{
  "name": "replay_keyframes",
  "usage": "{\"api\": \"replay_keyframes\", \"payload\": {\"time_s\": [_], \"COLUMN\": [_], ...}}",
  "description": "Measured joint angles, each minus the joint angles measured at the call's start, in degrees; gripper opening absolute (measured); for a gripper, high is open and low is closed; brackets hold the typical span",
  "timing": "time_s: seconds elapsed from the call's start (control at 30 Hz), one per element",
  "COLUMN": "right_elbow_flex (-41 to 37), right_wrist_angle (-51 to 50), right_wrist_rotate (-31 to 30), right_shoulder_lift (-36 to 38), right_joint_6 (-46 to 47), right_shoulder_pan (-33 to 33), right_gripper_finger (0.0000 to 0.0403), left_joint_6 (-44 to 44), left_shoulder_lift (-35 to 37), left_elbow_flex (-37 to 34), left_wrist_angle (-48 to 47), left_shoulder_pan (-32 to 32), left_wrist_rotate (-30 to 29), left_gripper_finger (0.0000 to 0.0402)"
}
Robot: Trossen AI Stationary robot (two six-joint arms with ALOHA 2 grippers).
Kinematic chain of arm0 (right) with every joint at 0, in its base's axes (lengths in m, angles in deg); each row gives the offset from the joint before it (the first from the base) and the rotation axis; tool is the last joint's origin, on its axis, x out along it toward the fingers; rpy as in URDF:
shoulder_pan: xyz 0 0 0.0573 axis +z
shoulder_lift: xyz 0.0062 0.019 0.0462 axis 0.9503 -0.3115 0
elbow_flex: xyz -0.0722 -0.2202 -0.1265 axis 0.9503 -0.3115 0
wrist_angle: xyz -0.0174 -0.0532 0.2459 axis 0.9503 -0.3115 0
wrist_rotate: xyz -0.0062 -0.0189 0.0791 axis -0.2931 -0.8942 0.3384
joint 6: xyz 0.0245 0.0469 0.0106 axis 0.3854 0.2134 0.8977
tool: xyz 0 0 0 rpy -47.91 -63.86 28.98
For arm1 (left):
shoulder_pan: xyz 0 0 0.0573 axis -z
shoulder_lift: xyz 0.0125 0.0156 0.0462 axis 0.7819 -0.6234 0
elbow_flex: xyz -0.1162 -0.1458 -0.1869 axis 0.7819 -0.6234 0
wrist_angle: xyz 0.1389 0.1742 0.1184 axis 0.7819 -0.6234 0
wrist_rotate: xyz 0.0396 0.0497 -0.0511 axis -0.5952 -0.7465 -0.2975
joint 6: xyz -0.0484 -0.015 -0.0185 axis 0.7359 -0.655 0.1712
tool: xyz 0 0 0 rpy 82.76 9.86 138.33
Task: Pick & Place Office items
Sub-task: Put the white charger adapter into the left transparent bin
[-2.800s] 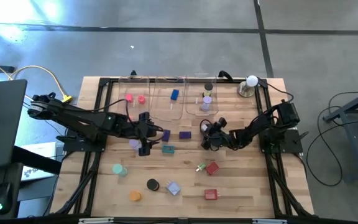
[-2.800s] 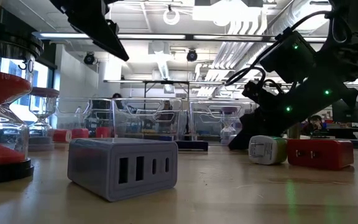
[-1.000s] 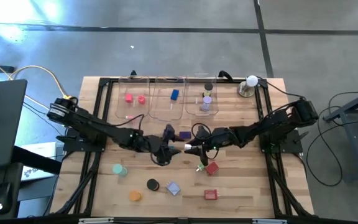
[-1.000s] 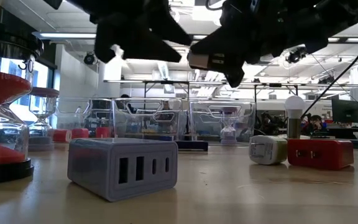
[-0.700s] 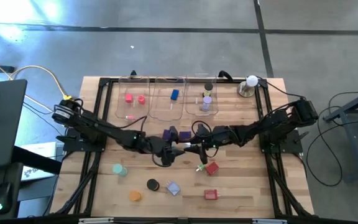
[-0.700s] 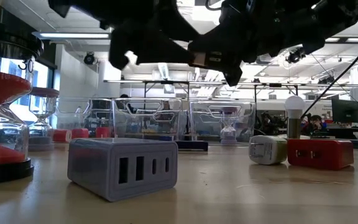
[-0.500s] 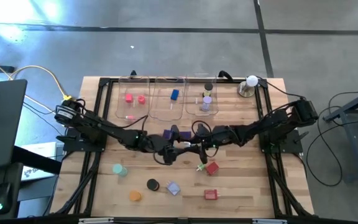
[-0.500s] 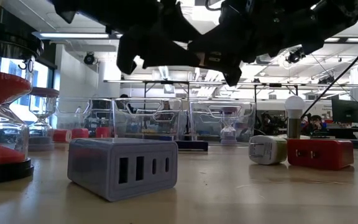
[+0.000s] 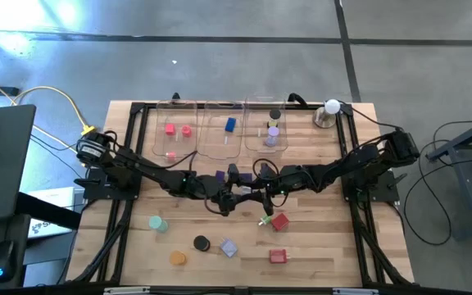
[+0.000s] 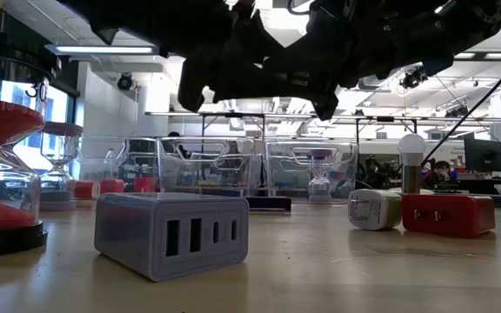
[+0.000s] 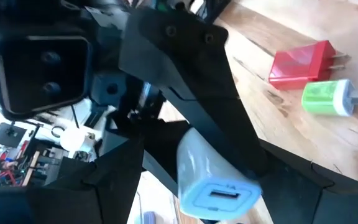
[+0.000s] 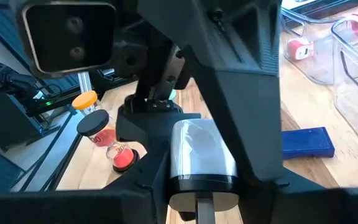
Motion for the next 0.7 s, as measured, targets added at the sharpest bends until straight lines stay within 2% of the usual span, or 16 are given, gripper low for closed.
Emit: {"api": "replay_keyframes", "payload": {"time_s": [0.13,0.7], "right_elbow_flex": [0.0,0.0], "right_wrist_angle": [0.0,0.2], "right_wrist_rotate": [0.0,0.1], "right_shoulder_lift": [0.0,0.0], "right_joint_6": [0.0,-0.1], "right_shoulder_pan": [0.0,0.0], "right_gripper_finger": [0.0126,0.0128], "left_joint_6": [0.3,1.3], "left_shoulder_lift": [0.0,0.0], "left_elbow_flex": [0.0,0.0], "left_wrist_angle": [0.8,0.8], "left_shoulder_pan": [0.0,-0.1], "left_wrist_rotate": [0.0,0.5], "left_gripper_finger": [0.0263,0.0152]}}
